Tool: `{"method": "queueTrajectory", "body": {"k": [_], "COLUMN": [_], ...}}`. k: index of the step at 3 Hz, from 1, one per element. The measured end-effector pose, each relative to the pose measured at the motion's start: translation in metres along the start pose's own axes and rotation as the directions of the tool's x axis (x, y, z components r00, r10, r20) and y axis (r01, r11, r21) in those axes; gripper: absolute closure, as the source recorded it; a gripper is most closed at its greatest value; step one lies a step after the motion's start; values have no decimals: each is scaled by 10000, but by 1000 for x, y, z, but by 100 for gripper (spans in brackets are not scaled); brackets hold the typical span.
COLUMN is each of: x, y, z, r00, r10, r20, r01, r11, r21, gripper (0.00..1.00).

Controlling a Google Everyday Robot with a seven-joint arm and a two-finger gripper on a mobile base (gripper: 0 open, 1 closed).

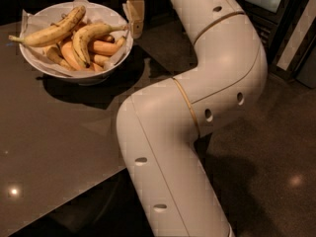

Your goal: Pick banana from white bowl

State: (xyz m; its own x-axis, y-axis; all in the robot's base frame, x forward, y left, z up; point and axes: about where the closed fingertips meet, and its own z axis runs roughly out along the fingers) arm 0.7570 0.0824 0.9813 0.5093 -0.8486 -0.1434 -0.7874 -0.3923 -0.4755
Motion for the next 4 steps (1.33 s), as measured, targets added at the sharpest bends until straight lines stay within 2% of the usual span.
{"method": "queueTrajectory", "body": {"k": [1, 2, 3, 4], "x": [0, -8, -31, -57], "y": [0, 4, 8, 15], "z": [0, 10, 25, 43], "r00": [10000, 9986, 9865, 9671], "r10": [0, 100, 20, -223], "r20": [2, 519, 1639, 2535], "r01": [0, -91, 47, 454], "r11": [10000, 9998, 9992, 9953], "r21": [0, -176, -405, -856], "gripper": [0, 0, 0, 0]}}
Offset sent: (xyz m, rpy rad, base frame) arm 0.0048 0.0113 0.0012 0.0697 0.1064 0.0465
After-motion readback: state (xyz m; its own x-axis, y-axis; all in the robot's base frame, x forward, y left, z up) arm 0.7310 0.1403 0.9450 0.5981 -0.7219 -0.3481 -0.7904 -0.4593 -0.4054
